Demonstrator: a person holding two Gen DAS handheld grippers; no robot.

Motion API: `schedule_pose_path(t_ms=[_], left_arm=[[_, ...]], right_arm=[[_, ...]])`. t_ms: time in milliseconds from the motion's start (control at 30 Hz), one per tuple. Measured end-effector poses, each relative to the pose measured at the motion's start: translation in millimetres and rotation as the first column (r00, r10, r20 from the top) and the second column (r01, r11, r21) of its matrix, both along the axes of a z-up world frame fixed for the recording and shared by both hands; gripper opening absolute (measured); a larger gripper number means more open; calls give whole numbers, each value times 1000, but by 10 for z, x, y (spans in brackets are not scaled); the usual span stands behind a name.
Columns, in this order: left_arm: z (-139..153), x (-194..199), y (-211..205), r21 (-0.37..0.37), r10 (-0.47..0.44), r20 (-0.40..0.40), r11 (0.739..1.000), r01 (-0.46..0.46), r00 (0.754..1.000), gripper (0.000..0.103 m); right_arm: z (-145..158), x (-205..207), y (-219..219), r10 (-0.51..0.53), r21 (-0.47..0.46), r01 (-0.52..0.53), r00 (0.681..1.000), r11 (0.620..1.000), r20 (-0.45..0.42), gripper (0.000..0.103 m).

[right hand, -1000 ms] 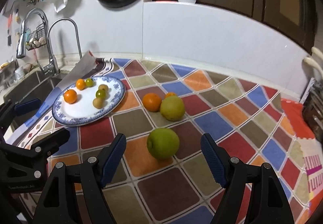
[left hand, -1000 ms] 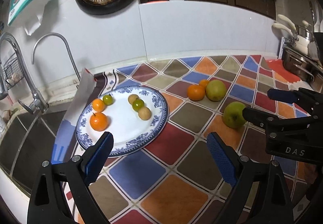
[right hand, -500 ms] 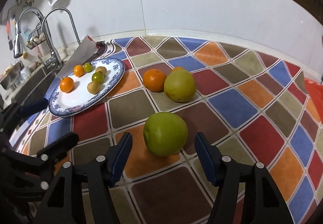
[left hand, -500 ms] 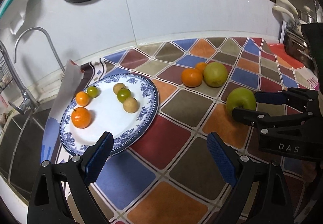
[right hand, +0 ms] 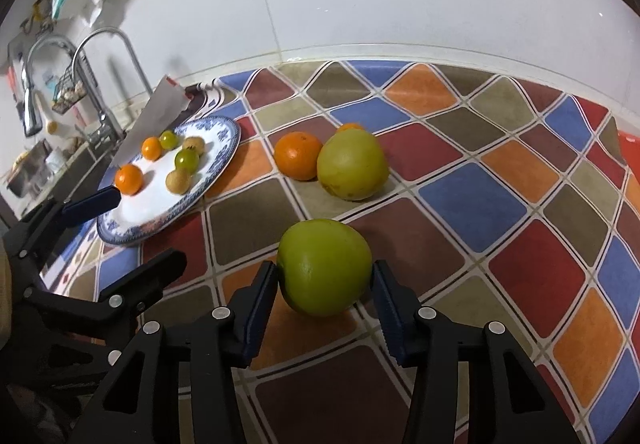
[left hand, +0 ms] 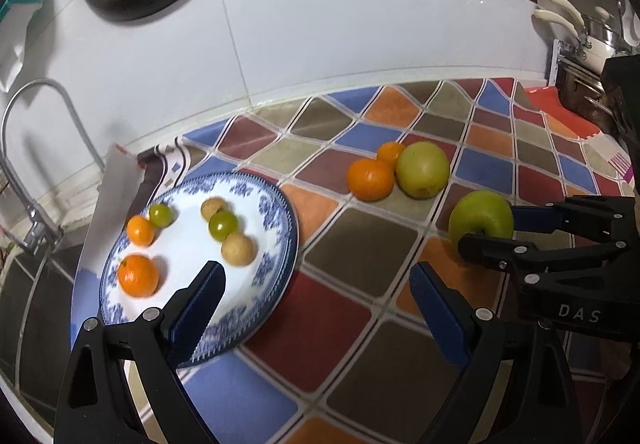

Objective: Organize fruits
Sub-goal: 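Grasp the green apple with the right tool while the left tool grasps a tangerine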

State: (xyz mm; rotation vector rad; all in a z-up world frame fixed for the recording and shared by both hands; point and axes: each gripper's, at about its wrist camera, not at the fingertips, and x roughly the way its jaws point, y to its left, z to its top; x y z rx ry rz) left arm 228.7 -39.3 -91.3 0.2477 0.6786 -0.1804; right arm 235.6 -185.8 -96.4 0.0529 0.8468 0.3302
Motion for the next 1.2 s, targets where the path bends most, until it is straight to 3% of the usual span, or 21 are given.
schedule_pose_path(t_ms=[233,433,867,1100,1200], left_arm=[[97,253,-126,-13,-50,41,999,51,998,92],[103,543,-193,-61,-54,22,997,55,998,81],[-157,991,-448,-7,-105,-76,994,105,991,60],[-172,1109,-502,-26,-120,-81,993,119,989,58],[-208,1151,-527,-44,-145,-113,989,141,983,46]], right_arm=[[221,90,-149,-91,-31,94,992,995,85,49],[322,292,-289,-147,-36,153,980,988,135,49],[246,545,-341,-175,-26,180,976,983,128,49],[225,575,-377,-191,-18,194,974,981,120,49],[225,579,-372,-194,-20,198,973,980,122,49]])
